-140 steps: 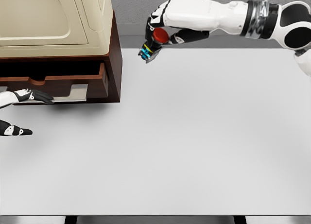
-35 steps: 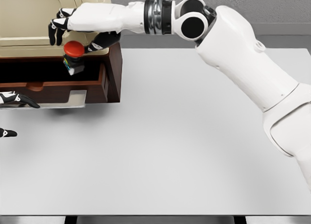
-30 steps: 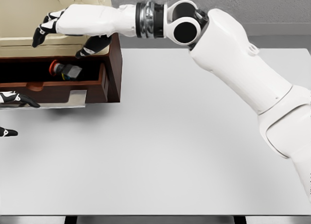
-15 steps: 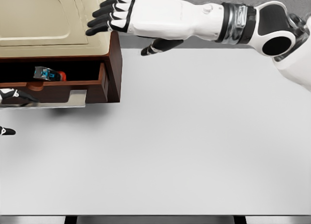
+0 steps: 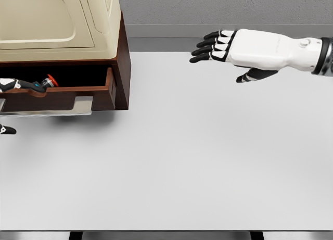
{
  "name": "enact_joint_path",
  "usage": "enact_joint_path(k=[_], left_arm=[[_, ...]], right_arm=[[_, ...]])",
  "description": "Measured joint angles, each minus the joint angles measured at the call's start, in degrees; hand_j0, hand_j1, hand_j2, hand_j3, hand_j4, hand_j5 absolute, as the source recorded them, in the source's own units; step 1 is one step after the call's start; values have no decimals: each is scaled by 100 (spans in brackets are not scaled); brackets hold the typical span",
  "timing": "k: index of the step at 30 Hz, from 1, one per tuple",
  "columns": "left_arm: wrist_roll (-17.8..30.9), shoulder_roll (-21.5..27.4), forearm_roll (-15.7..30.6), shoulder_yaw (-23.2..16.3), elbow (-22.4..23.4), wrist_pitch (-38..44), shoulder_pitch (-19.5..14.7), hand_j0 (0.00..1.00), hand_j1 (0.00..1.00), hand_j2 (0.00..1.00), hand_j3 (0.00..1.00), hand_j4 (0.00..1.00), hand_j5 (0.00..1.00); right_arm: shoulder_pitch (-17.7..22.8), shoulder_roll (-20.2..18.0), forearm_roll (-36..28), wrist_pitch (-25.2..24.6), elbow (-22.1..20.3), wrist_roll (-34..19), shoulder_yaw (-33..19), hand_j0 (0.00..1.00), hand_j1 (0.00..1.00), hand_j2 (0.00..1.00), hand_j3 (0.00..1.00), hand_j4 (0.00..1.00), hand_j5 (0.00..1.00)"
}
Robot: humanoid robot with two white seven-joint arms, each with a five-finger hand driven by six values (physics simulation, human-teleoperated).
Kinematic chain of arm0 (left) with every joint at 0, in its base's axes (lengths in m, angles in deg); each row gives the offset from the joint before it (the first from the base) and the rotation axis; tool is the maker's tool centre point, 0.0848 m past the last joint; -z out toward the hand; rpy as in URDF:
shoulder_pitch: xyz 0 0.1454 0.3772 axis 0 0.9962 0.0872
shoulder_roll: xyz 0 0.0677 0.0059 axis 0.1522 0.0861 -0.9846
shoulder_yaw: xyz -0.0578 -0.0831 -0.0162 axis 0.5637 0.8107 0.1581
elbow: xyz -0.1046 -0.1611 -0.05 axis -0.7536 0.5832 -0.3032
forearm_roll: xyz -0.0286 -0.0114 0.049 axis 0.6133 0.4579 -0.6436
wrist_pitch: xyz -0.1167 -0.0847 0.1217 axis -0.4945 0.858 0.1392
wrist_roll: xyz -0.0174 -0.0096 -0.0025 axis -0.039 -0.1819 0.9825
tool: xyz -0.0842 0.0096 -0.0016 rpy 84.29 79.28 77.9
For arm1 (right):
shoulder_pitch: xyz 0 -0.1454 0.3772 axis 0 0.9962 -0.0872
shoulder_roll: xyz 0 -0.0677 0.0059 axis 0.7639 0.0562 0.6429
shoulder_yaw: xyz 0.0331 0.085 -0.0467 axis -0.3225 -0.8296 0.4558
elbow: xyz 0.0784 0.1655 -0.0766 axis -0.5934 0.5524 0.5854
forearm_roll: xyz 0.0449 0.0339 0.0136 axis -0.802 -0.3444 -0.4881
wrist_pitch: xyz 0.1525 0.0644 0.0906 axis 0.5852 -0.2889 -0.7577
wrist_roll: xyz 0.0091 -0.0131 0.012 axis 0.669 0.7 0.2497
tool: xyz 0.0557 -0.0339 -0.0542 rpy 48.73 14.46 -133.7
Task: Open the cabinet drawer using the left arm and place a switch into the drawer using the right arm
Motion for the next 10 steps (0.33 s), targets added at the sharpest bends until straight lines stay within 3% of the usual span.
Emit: enact_joint_path(k=[3, 6, 10], left_arm=[[16, -141, -172, 176, -15, 1, -18, 95, 95, 95, 95, 95, 95], [21, -597, -577, 303, -21, 2, -408, 100, 100, 100, 100, 100, 100], [25, -1043, -995, 362, -24, 0, -528, 100, 100, 100, 100, 100, 100]], right_arm=[[97, -10, 0, 0, 13, -13, 3, 100, 100, 100, 100, 100, 100], [114, -14, -2, 0, 20, -20, 0, 100, 100, 100, 100, 100, 100], [114, -20, -3, -1, 32, -23, -2, 100, 100, 100, 100, 100, 100]])
